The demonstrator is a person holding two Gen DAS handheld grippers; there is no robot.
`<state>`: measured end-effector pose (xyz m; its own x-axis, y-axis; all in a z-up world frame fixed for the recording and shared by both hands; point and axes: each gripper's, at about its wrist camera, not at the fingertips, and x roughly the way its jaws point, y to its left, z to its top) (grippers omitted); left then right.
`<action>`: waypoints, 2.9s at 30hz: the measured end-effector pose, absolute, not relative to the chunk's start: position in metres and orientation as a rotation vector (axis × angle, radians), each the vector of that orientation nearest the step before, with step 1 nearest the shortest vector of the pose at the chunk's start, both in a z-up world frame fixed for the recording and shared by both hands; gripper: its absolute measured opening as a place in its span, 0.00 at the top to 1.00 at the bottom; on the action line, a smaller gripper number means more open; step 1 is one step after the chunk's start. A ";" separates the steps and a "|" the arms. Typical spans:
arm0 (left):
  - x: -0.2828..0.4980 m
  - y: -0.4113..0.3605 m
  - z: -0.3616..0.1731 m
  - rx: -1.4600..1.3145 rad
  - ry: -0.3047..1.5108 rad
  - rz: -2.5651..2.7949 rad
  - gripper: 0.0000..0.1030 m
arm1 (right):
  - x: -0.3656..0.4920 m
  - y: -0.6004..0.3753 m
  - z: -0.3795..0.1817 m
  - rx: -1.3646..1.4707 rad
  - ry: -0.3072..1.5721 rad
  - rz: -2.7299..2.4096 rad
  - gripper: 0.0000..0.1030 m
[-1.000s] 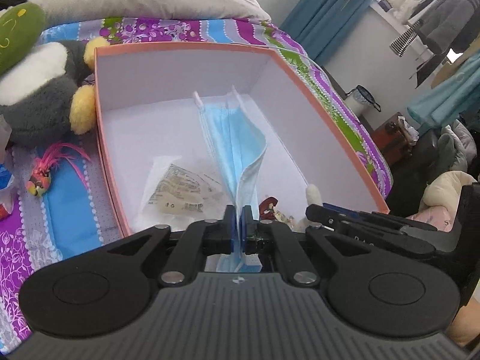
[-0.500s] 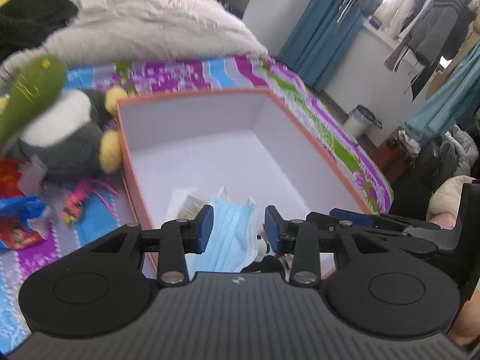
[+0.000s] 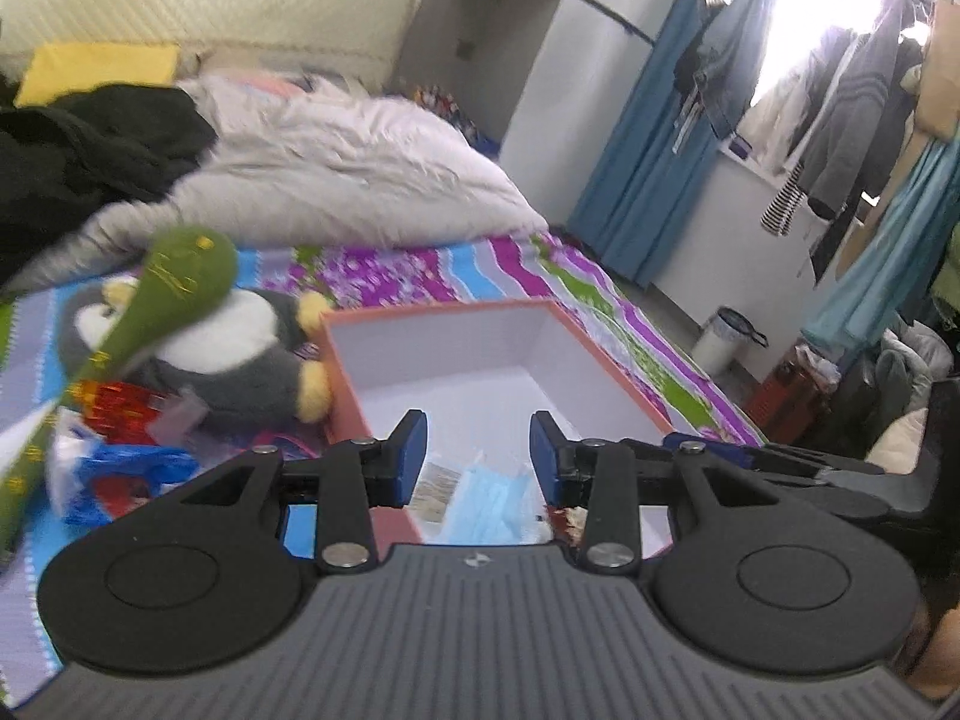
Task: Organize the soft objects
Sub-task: 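Withdraw both open tools from the box back toward the pile, then grasp the clear plastic bag with the left tool while the right tool grasps the pink feathered toy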
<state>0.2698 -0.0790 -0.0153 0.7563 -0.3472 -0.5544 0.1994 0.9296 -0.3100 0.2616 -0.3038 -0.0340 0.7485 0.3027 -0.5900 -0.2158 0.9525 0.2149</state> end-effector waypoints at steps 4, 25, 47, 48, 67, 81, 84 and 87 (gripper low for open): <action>0.243 -0.058 -0.012 -0.233 0.615 -0.254 0.58 | 0.244 -0.286 -0.024 0.140 0.631 0.337 0.51; 0.162 0.033 -0.072 -0.285 0.633 -0.033 0.58 | 0.193 -0.182 -0.064 0.122 0.696 0.467 0.50; 0.210 0.098 -0.189 -0.297 0.726 0.152 0.54 | 0.231 -0.121 -0.155 0.025 0.834 0.460 0.51; 0.216 0.101 -0.193 -0.293 0.727 0.159 0.53 | 0.237 -0.119 -0.158 0.026 0.833 0.456 0.51; 0.313 0.136 -0.241 -0.262 0.730 0.176 0.52 | 0.348 -0.079 -0.220 0.012 0.834 0.356 0.51; 0.331 0.149 -0.249 -0.327 0.708 0.178 0.65 | 0.382 -0.075 -0.248 -0.011 0.839 0.321 0.55; 0.327 0.147 -0.246 -0.337 0.702 0.175 0.75 | 0.383 -0.077 -0.248 -0.010 0.840 0.326 0.67; 0.319 0.147 -0.242 -0.380 0.697 0.173 0.80 | 0.380 -0.079 -0.242 -0.009 0.836 0.331 0.70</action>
<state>0.3194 0.1473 -0.2418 0.7559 0.0287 -0.6540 -0.2797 0.9174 -0.2830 0.3803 -0.0789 -0.2424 0.6222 0.2845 -0.7293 -0.2916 0.9488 0.1213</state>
